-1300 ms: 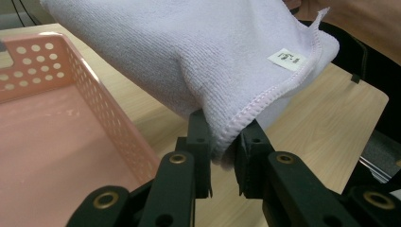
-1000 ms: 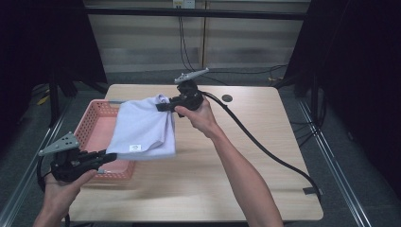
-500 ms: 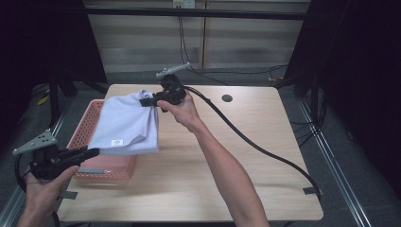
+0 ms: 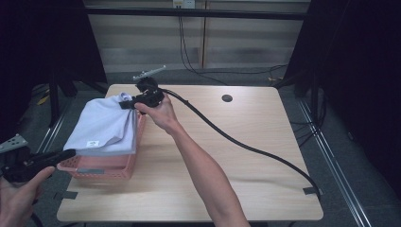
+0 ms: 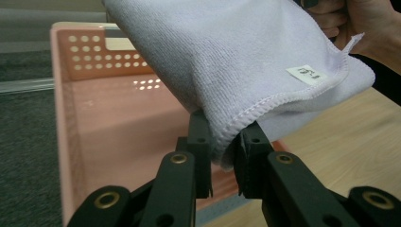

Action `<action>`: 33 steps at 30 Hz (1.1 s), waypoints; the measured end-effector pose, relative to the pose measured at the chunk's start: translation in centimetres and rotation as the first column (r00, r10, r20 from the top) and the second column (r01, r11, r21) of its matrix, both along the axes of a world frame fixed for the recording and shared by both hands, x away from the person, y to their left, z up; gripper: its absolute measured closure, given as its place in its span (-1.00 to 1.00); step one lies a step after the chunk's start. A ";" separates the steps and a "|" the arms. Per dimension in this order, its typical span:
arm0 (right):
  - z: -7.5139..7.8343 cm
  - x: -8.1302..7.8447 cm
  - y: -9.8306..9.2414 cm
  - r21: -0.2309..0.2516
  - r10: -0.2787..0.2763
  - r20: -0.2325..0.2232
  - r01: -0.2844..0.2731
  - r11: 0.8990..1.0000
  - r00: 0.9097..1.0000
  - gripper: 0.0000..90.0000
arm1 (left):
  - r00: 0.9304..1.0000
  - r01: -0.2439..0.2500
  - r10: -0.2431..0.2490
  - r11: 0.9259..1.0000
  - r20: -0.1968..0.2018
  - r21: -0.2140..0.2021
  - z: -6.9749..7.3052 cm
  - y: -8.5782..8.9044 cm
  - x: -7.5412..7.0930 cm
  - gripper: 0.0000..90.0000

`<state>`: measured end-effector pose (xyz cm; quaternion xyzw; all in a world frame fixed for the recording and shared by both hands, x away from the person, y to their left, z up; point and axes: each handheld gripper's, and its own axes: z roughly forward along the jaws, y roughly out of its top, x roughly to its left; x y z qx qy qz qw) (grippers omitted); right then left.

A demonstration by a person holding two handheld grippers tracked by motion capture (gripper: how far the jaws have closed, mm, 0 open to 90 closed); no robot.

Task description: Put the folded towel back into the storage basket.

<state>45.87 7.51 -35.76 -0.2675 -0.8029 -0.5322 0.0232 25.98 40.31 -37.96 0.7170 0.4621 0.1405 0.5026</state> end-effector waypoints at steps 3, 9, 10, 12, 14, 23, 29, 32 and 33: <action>-0.4 0.0 1.2 0.004 0.002 -0.007 -0.002 1.000 1.000 0.51 | 1.000 -0.023 0.023 1.000 -0.009 -0.014 -0.2 1.1 0.0 0.75; -1.4 0.2 2.3 -0.013 0.001 -0.012 -0.001 1.000 1.000 0.51 | 0.999 -0.046 0.046 0.999 -0.030 0.003 -1.0 1.8 0.5 0.75; -1.7 0.3 2.3 -0.008 0.002 -0.016 -0.002 1.000 1.000 0.51 | 0.998 -0.047 0.047 0.999 -0.035 0.010 -1.2 1.8 0.7 0.75; -2.2 0.5 2.3 -0.011 -0.005 -0.019 0.005 1.000 1.000 0.51 | 0.998 -0.049 0.050 0.999 -0.048 0.016 -1.5 1.8 1.1 0.75; -2.8 0.7 2.4 -0.007 -0.017 -0.029 0.016 1.000 0.999 0.51 | 0.996 -0.061 0.063 0.998 -0.059 0.035 -1.7 1.8 1.6 0.75; -5.2 1.0 2.6 -0.025 -0.048 -0.053 0.047 0.999 0.997 0.50 | 0.991 -0.071 0.078 0.995 -0.105 0.069 -3.5 1.7 2.8 0.75; -6.8 1.4 2.9 -0.036 -0.070 -0.078 0.067 0.997 0.994 0.49 | 0.987 -0.085 0.098 0.991 -0.126 0.107 -4.2 1.6 3.5 0.75; -7.4 1.5 3.1 -0.047 -0.074 -0.085 0.070 0.996 0.994 0.47 | 0.985 -0.084 0.099 0.991 -0.139 0.107 -4.8 1.6 3.6 0.75; -7.5 1.5 3.1 -0.048 -0.076 -0.089 0.072 0.996 0.993 0.46 | 0.985 -0.077 0.094 0.990 -0.143 0.118 -4.9 1.5 3.6 0.74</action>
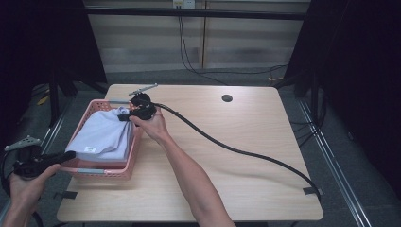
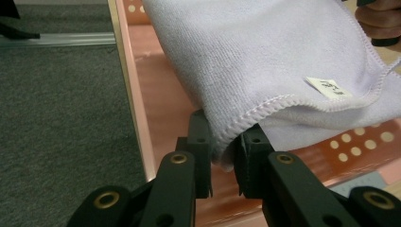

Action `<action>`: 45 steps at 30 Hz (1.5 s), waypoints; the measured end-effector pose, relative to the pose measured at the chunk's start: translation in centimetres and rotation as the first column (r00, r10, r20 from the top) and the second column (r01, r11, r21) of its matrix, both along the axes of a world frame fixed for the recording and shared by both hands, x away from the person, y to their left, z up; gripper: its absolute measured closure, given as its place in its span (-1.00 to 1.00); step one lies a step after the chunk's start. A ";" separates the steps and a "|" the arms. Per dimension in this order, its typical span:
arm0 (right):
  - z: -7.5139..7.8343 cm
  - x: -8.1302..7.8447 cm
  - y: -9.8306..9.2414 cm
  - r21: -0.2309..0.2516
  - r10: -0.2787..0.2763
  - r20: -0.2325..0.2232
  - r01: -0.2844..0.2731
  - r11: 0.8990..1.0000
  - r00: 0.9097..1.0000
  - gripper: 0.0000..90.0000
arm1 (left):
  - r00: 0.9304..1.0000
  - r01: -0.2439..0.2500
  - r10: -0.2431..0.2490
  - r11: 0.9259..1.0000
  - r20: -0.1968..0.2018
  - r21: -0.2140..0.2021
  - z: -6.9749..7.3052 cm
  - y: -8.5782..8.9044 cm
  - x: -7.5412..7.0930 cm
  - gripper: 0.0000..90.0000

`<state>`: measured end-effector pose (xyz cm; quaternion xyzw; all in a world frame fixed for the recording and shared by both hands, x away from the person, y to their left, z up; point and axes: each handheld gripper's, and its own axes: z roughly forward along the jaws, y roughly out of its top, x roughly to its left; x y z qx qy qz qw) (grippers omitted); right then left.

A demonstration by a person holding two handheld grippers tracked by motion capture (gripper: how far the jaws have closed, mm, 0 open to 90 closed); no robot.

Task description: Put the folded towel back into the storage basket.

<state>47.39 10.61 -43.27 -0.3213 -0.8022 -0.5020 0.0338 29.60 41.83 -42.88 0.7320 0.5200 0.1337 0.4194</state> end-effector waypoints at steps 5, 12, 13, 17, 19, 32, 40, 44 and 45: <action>-0.7 0.2 0.0 -0.037 -0.010 -0.001 0.010 0.999 1.000 0.10 | 1.000 -0.003 0.003 1.000 -0.020 0.009 -0.5 -0.4 -0.2 0.39; -0.2 0.3 -0.5 -0.018 -0.008 0.008 0.009 1.000 1.000 -0.20 | 1.000 0.007 -0.007 1.000 0.002 -0.022 0.0 -0.6 -0.7 0.06; -0.1 0.3 -0.6 -0.014 -0.008 0.011 0.008 1.000 1.000 -0.25 | 1.000 0.011 -0.011 1.000 0.007 -0.022 0.0 -0.8 -0.7 0.03; 0.3 0.1 -1.1 0.005 0.009 0.020 -0.009 1.000 1.000 -0.31 | 0.999 0.027 -0.025 0.998 0.039 -0.055 0.5 -1.8 -0.9 -0.06; 0.7 -0.3 -1.5 0.011 0.017 0.036 -0.017 1.000 0.999 -0.32 | 0.998 0.030 -0.026 0.998 0.056 -0.059 0.7 -2.3 -1.0 -0.06; 3.4 -3.7 -7.8 0.017 0.029 0.134 -0.031 0.999 0.991 -0.31 | 0.986 0.127 -0.115 0.988 0.124 -0.092 1.3 -8.4 -2.6 -0.10; 3.8 -8.4 -15.0 0.034 -0.030 0.182 0.024 0.999 0.983 -0.31 | 0.967 0.196 -0.182 0.978 0.178 -0.066 1.8 -13.9 -3.5 -0.07; 3.4 -11.0 -18.8 0.069 -0.082 0.203 0.069 0.995 0.976 -0.29 | 0.958 0.233 -0.219 0.971 0.187 -0.057 1.6 -16.5 -4.4 -0.10; 3.0 -11.7 -20.0 0.071 -0.099 0.204 0.086 0.994 0.974 -0.29 | 0.957 0.233 -0.219 0.971 0.189 -0.056 1.5 -17.1 -4.6 -0.14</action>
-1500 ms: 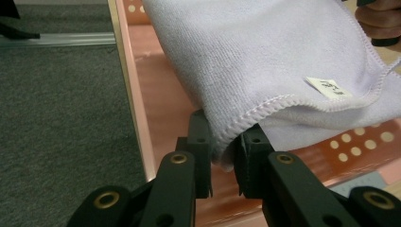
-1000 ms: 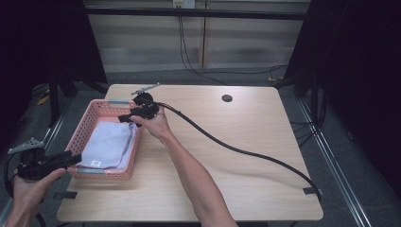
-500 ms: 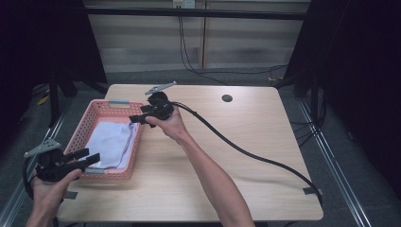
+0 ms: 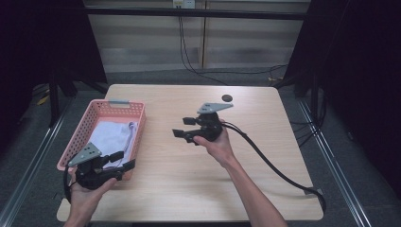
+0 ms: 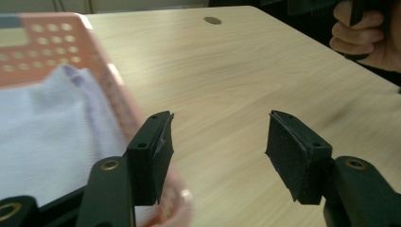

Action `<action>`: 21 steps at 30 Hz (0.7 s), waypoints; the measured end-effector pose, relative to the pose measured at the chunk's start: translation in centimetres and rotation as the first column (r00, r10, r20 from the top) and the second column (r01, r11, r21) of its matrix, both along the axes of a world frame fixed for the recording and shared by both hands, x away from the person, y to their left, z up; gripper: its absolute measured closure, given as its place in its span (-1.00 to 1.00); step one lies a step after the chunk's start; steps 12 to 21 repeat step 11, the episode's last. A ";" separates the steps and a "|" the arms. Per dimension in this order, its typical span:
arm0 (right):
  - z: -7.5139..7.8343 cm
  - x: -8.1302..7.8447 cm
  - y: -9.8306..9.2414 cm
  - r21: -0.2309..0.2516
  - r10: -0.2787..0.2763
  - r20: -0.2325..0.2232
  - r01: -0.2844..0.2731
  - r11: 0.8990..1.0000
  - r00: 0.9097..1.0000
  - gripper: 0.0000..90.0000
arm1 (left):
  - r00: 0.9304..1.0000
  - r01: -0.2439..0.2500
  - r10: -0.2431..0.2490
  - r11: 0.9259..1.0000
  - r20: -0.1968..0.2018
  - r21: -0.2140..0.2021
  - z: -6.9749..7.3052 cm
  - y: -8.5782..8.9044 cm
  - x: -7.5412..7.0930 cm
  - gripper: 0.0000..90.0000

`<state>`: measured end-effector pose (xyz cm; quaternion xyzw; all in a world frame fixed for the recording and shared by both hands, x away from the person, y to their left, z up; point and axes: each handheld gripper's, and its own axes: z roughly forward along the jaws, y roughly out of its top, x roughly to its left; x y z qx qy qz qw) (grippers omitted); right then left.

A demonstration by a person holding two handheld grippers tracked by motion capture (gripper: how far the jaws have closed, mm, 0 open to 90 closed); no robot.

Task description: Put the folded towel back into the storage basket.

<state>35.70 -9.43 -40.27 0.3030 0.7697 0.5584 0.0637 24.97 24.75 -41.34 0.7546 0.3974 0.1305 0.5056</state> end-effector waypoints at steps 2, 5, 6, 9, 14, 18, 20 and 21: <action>-0.5 -0.9 -1.8 -0.007 -0.028 -0.001 0.028 1.000 1.000 -0.29 | 1.000 0.007 -0.007 1.000 0.000 0.004 -0.3 -1.1 -0.3 -0.19; -1.0 -2.1 -4.3 -0.027 -0.066 -0.002 0.066 0.997 0.998 -0.30 | 0.999 0.027 -0.027 1.000 -0.020 0.013 -1.4 -2.9 -0.3 -0.25; -1.2 -2.4 -4.9 -0.029 -0.071 -0.005 0.071 0.997 0.997 -0.31 | 0.999 0.040 -0.039 0.999 -0.036 0.027 -1.9 -3.5 -0.1 -0.28; -1.6 -3.2 -6.9 -0.042 -0.105 -0.004 0.105 0.994 0.994 -0.35 | 0.997 0.041 -0.037 0.998 -0.070 0.046 -2.7 -4.4 0.3 -0.36; -1.7 -3.8 -8.0 -0.067 -0.122 0.007 0.122 0.990 0.992 -0.35 | 0.997 0.037 -0.033 0.998 -0.072 0.060 -2.9 -4.9 0.4 -0.38; -1.7 -3.8 -8.0 -0.067 -0.122 0.007 0.122 0.990 0.992 -0.35 | 0.997 0.037 -0.033 0.998 -0.072 0.060 -2.9 -4.9 0.4 -0.38; -1.7 -3.8 -8.0 -0.067 -0.122 0.007 0.122 0.990 0.992 -0.35 | 0.997 0.037 -0.033 0.998 -0.072 0.060 -2.9 -4.9 0.4 -0.38; -1.7 -3.8 -8.0 -0.067 -0.122 0.007 0.122 0.990 0.992 -0.35 | 0.997 0.037 -0.033 0.998 -0.072 0.060 -2.9 -4.9 0.4 -0.38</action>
